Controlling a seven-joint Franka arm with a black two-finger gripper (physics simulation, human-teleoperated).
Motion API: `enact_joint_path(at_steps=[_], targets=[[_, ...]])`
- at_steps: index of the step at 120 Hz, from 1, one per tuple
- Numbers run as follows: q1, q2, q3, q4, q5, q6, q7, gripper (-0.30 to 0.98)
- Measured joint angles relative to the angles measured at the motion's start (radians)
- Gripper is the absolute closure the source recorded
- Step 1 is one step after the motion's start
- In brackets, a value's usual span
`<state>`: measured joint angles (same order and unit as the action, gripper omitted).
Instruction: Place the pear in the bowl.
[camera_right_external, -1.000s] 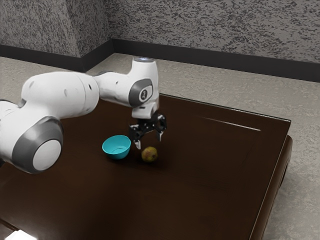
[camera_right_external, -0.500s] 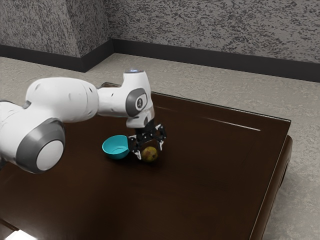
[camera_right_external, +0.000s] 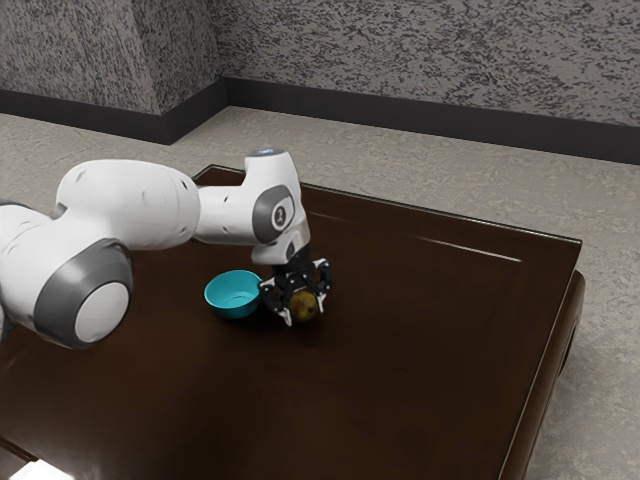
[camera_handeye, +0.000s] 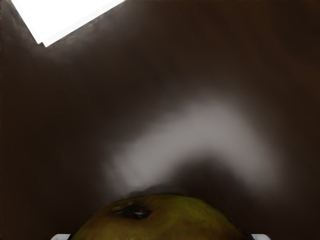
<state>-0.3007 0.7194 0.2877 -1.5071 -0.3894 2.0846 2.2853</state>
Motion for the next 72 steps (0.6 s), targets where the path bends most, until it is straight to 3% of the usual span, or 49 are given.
enact_joint_path(at_steps=[48, 72], targets=[[0.0, -0.048, 0.014, 0.044, 0.016, 0.0, 0.039, 0.4], [0.001, -0.076, 0.178, 0.113, 0.044, -0.052, 0.054, 0.4]])
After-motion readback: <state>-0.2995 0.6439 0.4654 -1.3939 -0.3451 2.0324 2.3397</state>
